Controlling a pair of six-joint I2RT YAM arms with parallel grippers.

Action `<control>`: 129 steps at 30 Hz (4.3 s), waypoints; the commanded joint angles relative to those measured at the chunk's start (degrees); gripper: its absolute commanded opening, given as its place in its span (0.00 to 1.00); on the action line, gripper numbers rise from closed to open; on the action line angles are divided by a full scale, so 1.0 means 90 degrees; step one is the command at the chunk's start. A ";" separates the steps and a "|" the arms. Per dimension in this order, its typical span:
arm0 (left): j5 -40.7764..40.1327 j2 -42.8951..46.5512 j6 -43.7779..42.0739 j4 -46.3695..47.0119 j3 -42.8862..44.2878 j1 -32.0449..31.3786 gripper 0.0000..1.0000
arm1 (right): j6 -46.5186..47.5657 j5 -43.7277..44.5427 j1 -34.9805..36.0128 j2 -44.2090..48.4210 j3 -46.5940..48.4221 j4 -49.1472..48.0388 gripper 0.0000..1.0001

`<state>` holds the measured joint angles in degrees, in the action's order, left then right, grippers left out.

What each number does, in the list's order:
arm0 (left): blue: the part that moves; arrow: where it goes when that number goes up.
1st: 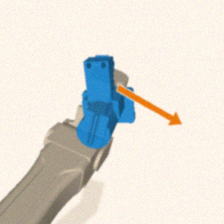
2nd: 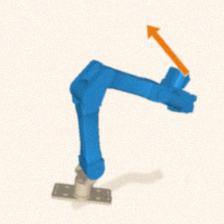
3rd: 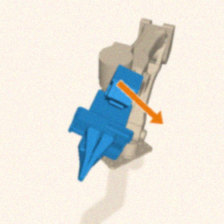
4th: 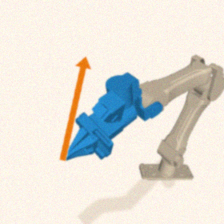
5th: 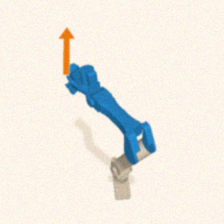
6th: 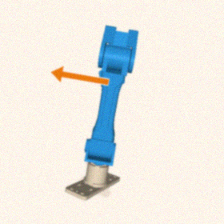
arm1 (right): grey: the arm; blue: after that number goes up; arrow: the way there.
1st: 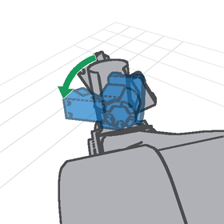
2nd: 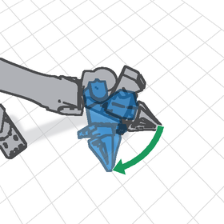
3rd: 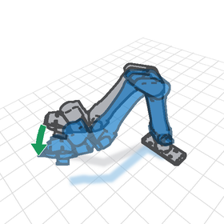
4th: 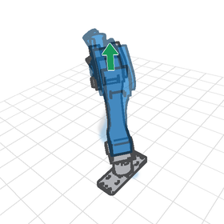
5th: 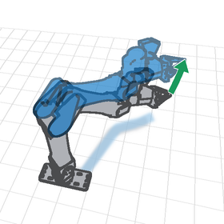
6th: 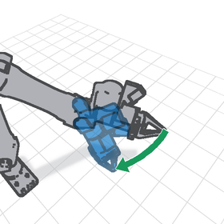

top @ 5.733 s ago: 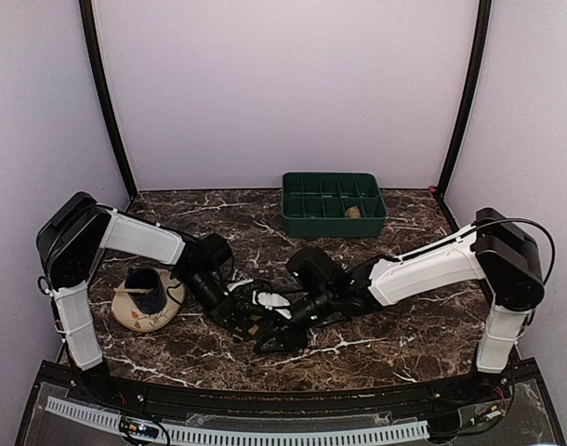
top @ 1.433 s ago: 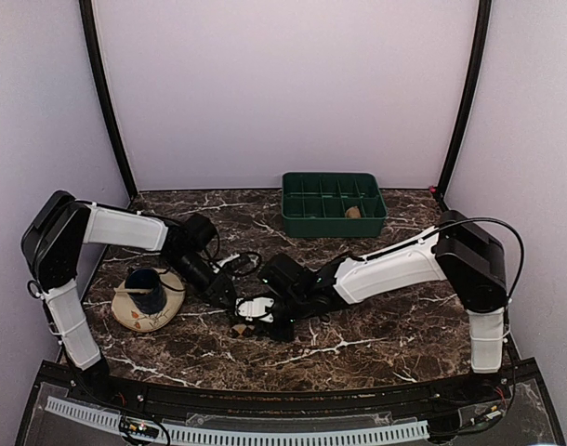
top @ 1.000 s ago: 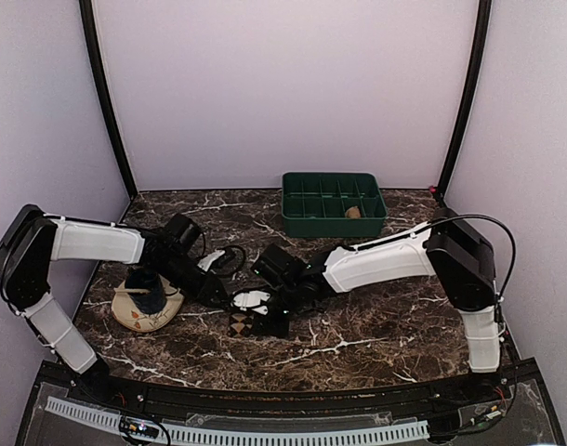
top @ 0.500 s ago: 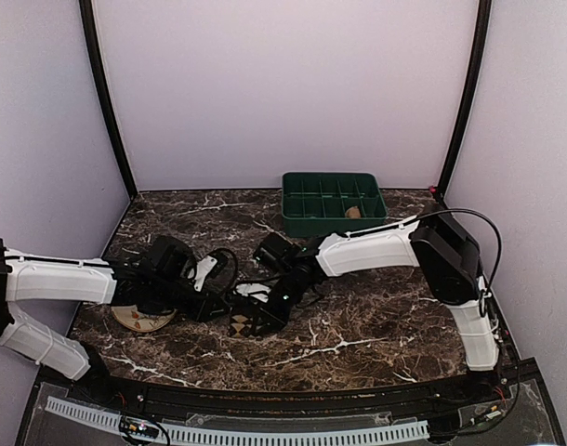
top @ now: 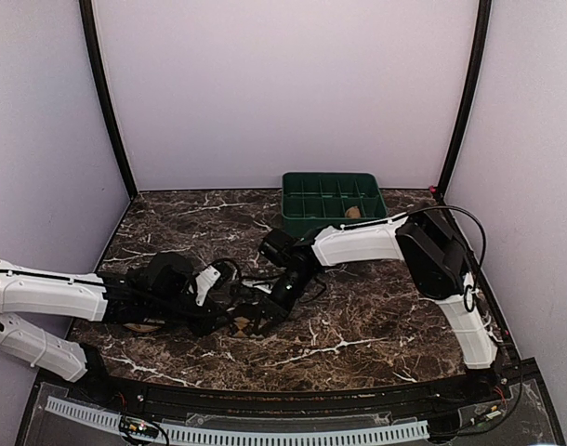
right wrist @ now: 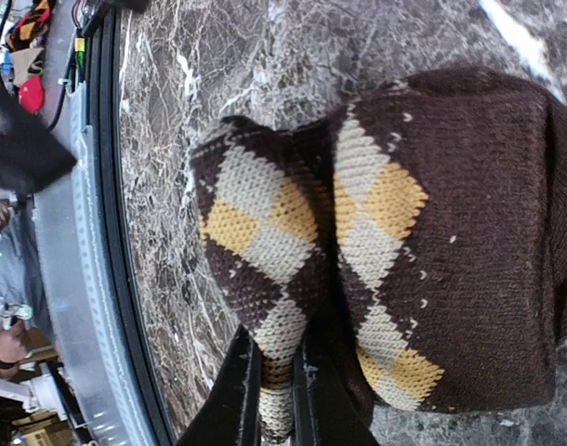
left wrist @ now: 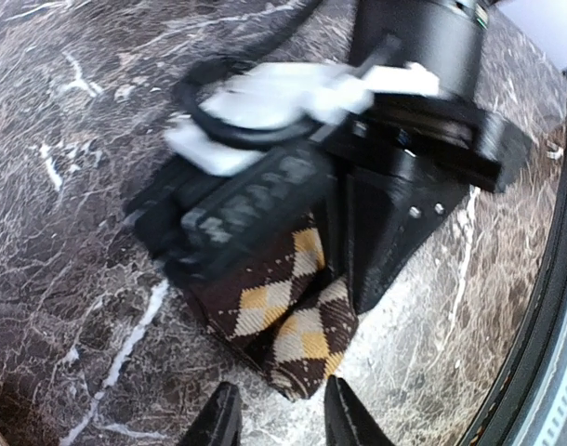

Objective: Roll the socks
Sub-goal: Roll the sock at the center of the board.

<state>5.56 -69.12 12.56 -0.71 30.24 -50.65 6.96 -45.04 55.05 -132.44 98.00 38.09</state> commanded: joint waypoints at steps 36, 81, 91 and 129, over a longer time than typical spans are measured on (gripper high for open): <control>-0.0989 -0.2129 -0.3454 -0.1457 0.1843 -0.1052 0.38 | 0.0599 -0.0588 -0.0290 -0.0743 0.0932 0.1588 0.00; -0.0842 -0.3190 -0.3905 -0.2388 0.2501 -0.1276 0.09 | 0.0699 -0.0837 -0.0313 -0.0864 0.1264 0.1873 0.00; 0.0809 -0.3273 -0.3382 -0.3026 0.2685 -0.0657 0.01 | -0.0170 -0.1030 -0.0553 -0.0126 0.0062 0.0198 0.39; 0.3620 -0.4476 -0.3374 -0.4196 0.3483 0.0877 0.00 | -0.1895 0.1196 -0.0974 0.2478 -0.3899 -0.4207 0.46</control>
<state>38.06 -106.63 -17.21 -33.54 61.32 -43.51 -9.69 -38.70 46.46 -114.59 66.72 5.69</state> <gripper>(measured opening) 0.117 0.461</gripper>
